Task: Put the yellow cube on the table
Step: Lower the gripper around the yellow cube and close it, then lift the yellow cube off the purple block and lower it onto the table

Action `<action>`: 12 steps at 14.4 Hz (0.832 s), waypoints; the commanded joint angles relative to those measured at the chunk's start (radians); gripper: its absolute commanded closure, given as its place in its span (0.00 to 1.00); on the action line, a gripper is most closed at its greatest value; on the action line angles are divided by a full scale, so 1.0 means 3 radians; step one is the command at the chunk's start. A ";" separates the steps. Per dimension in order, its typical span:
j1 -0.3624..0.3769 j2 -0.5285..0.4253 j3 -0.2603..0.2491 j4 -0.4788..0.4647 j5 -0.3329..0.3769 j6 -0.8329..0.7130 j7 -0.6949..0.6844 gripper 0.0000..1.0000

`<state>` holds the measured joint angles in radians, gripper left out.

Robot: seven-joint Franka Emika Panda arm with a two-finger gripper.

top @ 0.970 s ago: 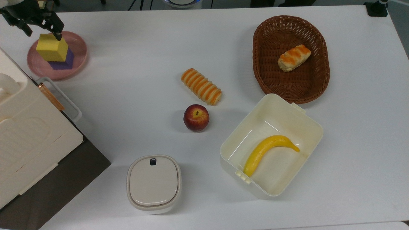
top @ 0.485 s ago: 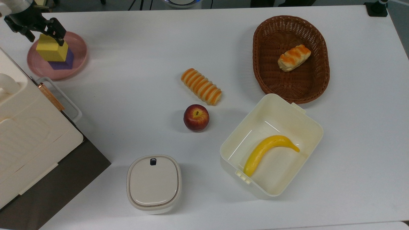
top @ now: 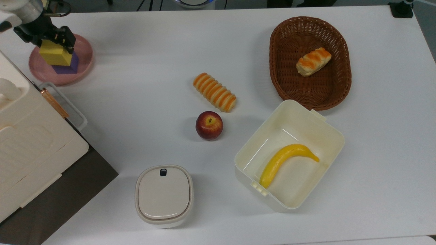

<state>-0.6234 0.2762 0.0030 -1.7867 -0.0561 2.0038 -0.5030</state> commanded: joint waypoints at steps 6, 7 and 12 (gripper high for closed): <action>0.0033 -0.0194 0.0051 -0.0027 -0.0038 0.0035 -0.0313 0.61; 0.0058 -0.0225 0.0137 -0.0027 -0.0038 0.0035 -0.0297 0.60; 0.0267 -0.0200 0.0522 -0.0032 -0.0048 0.0040 0.0172 0.58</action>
<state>-0.6010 0.2386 0.1270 -1.7685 -0.0579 2.0063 -0.5537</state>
